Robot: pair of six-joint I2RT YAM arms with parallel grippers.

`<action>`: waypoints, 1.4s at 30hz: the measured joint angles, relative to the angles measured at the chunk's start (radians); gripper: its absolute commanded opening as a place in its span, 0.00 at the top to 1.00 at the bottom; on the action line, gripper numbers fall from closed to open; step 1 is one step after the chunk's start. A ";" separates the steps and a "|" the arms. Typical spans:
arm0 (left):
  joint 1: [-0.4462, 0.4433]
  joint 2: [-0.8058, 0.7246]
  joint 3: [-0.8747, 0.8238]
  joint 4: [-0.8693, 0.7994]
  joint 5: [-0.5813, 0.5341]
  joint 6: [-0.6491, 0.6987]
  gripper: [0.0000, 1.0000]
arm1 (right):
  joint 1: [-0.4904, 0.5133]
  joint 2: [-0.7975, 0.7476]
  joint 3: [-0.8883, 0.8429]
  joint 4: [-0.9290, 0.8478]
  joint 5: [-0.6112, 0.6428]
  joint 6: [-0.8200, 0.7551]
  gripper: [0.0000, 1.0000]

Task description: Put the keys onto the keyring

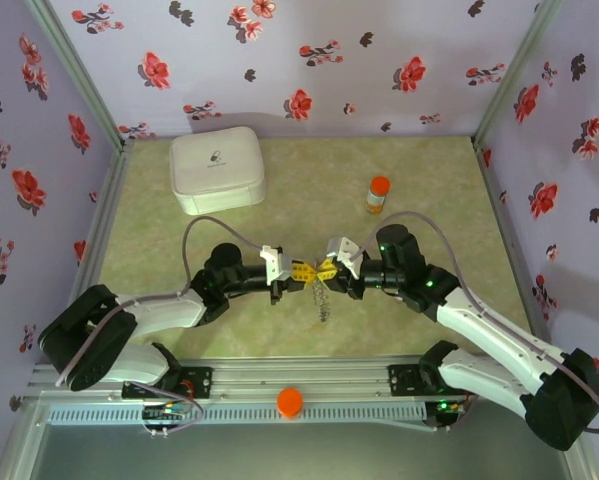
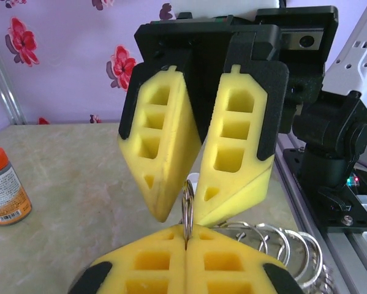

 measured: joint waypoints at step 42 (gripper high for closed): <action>0.012 -0.120 0.110 -0.521 -0.046 0.218 1.00 | 0.188 0.245 0.352 -0.464 0.312 -0.276 0.71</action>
